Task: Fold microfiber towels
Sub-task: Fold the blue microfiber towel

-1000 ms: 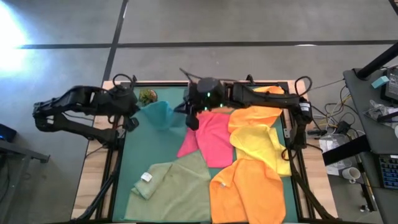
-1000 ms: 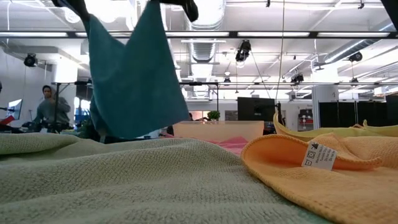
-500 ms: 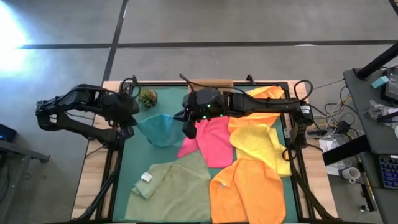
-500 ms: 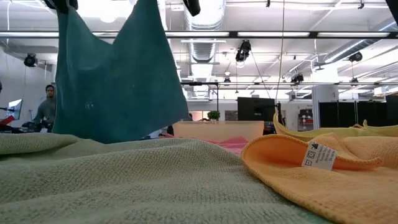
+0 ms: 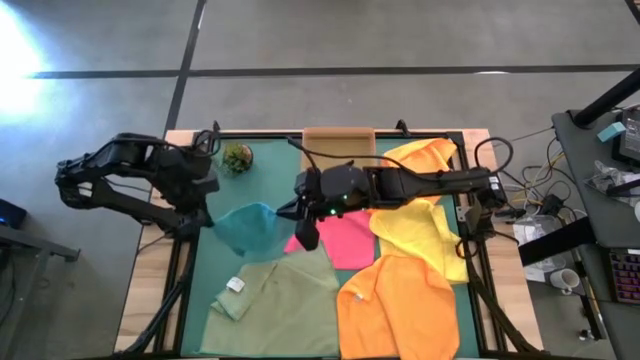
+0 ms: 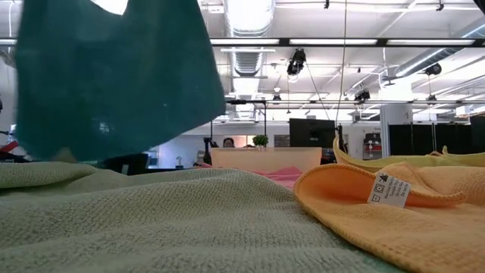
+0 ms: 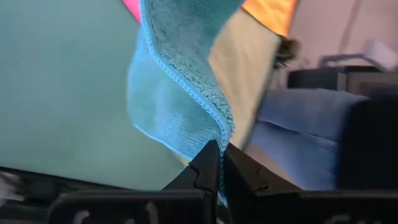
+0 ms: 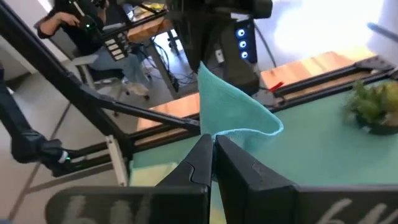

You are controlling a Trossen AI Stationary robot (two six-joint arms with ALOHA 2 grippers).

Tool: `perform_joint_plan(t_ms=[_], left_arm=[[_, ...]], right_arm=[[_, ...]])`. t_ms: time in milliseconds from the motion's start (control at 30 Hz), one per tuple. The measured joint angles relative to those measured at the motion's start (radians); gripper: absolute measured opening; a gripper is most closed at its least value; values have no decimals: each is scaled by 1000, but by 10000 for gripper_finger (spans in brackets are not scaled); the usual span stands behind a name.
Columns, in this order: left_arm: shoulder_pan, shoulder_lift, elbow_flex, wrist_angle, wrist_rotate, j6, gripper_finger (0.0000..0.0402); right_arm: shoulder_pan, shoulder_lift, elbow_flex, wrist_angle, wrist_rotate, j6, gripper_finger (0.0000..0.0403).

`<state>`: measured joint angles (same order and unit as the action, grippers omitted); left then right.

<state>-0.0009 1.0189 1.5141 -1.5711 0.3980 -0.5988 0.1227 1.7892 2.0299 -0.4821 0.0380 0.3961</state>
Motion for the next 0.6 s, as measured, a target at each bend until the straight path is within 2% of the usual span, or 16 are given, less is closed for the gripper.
perform_joint_plan(t_ms=[100,200,333,500,600], left_arm=[[-15,0,9,0,42,-24,0],[-15,0,9,0,-9,2,0],[-14,14,-3,0,-244,65,0],[-13,45,-56,0,-662,93,0],[-5,74,-103,0,-802,109,0]], right_arm=[[22,1,2,0,57,7,8],[18,1,-4,-8,77,0,8],[-32,9,-47,-81,129,-5,8],[-118,58,-118,-82,149,-60,8],[-171,100,-137,-60,149,-98,8]])
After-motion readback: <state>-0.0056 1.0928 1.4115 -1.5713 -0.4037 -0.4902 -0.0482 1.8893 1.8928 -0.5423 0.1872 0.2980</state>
